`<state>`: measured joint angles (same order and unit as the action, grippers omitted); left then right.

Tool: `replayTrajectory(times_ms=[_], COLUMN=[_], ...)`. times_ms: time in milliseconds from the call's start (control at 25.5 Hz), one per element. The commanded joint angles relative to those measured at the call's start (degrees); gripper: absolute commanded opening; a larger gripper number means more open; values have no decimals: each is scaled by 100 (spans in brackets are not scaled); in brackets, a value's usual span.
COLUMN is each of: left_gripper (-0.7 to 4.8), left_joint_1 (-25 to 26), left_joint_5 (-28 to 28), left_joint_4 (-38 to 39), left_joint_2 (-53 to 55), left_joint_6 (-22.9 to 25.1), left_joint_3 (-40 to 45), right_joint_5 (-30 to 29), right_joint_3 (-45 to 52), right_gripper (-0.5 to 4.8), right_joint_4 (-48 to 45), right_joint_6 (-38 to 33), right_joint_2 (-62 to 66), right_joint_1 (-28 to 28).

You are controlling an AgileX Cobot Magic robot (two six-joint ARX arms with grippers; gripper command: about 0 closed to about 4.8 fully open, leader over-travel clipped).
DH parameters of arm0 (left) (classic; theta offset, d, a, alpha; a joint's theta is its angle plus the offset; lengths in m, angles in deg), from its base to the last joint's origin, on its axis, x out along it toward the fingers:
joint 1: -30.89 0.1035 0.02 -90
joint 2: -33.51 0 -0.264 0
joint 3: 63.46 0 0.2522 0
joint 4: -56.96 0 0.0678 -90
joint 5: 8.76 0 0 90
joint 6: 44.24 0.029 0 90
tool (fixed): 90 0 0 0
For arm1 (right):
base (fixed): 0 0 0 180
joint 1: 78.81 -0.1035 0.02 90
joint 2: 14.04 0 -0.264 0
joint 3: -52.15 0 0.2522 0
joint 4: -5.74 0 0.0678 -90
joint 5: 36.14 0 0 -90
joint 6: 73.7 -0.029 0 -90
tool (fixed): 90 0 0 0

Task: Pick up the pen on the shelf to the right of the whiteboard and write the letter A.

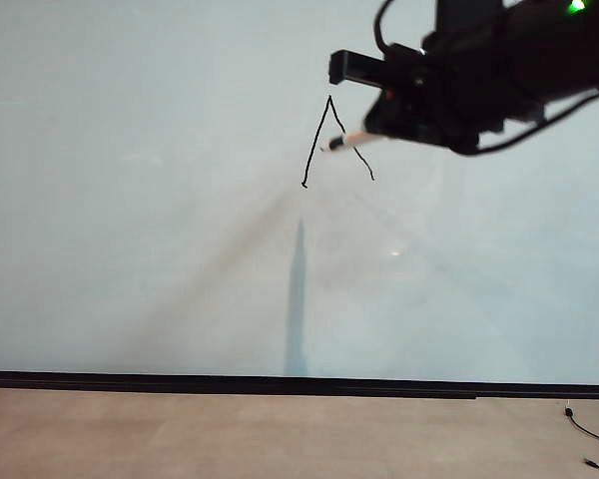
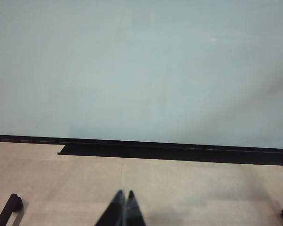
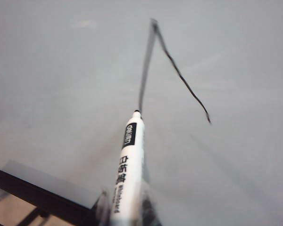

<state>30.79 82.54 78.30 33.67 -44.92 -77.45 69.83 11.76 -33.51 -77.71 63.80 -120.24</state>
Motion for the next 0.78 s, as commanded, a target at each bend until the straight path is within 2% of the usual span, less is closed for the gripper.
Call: replayTrajectory(times_ms=[39, 275, 785], left_gripper=[-4, -4, -4], left_joint_1=[0, 0, 0], left_joint_5=[20, 20, 17], left_joint_4=[-35, -33, -35], left_joint_2=[2, 2, 2], left_joint_6=[22, 22, 24], left_joint_3=[-15, -15, -15], right_joint_5=[-260, -691, -820], right_joint_3=[-396, -765, -1003], right_gripper=[-3, -3, -3], right_joint_4=[341, 673, 776], right_joint_6=[686, 903, 962], right_joint_2=[-26, 90, 334], right_joint_1=[142, 404, 518])
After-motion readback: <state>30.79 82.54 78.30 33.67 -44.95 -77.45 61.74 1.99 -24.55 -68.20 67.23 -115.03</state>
